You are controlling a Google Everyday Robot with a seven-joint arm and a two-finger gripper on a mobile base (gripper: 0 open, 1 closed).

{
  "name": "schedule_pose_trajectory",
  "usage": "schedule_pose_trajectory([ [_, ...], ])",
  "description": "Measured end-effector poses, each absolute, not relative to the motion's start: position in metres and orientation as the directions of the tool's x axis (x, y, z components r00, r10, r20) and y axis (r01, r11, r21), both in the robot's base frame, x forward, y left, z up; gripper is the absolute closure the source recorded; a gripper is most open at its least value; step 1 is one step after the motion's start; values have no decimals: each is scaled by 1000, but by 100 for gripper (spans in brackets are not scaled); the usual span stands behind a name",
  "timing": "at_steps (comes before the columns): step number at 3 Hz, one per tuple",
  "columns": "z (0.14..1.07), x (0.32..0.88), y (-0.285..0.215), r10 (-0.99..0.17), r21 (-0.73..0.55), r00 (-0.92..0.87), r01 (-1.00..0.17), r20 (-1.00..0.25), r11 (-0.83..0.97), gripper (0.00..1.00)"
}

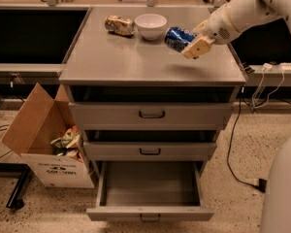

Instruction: Place pepsi can into bottom drawer

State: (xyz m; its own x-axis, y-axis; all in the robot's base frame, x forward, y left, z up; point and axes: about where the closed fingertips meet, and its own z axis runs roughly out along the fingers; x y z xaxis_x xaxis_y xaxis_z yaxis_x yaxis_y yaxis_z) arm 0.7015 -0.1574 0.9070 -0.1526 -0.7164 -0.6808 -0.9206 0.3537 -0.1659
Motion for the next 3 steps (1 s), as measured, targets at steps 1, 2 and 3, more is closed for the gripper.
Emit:
schedule_pose_trajectory([
  [1,904,699,-153,-731,-184,-108,-933,-674,309,100],
  [2,897,692,-156,-737,-170,-107,-942,-668,290,100],
  [3,892,651,-162,-767,-169,-42,-966,-640,194,100],
])
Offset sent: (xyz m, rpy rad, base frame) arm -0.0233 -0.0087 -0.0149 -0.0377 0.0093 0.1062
